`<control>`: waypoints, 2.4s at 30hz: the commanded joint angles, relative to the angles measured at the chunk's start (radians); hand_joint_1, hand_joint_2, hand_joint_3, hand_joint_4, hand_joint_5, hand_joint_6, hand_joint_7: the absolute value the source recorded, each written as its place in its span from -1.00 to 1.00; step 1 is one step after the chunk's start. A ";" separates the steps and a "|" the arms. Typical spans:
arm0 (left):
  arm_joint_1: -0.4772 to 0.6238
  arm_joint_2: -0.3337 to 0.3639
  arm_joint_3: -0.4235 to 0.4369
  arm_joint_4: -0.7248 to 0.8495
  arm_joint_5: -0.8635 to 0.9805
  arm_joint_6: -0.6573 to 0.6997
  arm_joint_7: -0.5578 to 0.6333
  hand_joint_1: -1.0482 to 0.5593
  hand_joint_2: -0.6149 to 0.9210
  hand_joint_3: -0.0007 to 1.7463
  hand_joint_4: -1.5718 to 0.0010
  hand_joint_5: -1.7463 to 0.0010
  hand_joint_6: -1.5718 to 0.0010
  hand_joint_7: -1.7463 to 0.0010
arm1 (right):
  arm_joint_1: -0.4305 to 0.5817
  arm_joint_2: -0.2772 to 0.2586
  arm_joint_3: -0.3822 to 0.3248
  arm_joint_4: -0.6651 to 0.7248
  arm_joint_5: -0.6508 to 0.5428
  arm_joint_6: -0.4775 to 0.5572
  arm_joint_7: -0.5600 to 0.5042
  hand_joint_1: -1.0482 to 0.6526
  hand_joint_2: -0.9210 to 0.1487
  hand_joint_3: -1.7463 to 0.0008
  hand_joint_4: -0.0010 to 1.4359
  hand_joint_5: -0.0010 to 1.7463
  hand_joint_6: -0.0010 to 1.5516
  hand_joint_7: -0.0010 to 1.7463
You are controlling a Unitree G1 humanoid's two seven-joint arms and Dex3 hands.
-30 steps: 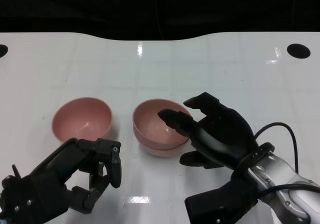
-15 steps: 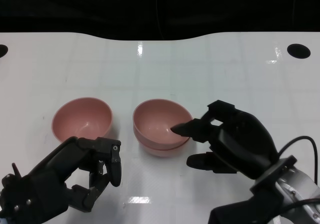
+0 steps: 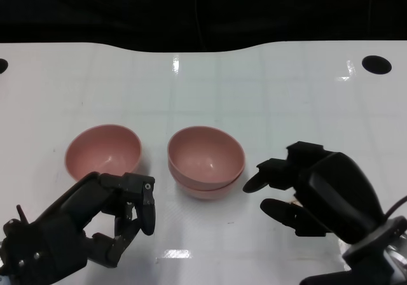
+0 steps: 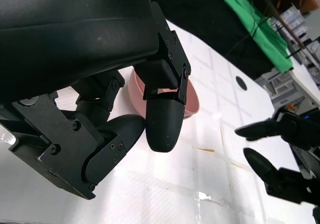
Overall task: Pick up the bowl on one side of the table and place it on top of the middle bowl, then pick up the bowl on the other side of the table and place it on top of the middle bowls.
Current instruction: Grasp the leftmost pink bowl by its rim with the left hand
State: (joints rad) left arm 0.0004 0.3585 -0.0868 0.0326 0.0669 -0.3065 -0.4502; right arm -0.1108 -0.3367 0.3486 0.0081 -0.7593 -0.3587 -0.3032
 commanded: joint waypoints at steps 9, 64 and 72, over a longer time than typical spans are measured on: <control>0.003 0.017 0.023 -0.018 -0.031 0.048 -0.003 0.15 0.31 0.55 -0.03 -1.00 0.02 -0.73 | 0.180 -0.050 -0.110 -0.130 0.115 -0.053 0.087 0.19 0.33 -0.63 0.38 0.74 0.28 0.15; -0.136 0.232 -0.020 -0.190 0.719 0.253 0.122 -0.44 0.96 -1.00 0.37 0.79 0.46 1.00 | 0.165 -0.019 -0.149 -0.037 0.110 0.012 0.138 0.13 0.33 -0.68 0.33 1.00 0.04 0.80; -0.219 0.256 -0.122 -0.051 0.798 0.225 0.148 -0.41 0.92 -1.00 0.31 0.90 0.43 0.99 | 0.171 -0.015 -0.149 -0.050 0.113 0.024 0.148 0.13 0.33 -0.68 0.33 1.00 0.04 0.78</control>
State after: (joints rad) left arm -0.1960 0.5928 -0.1931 -0.0502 0.8474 -0.0726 -0.3189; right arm 0.0564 -0.3508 0.2071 -0.0271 -0.6560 -0.3420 -0.1607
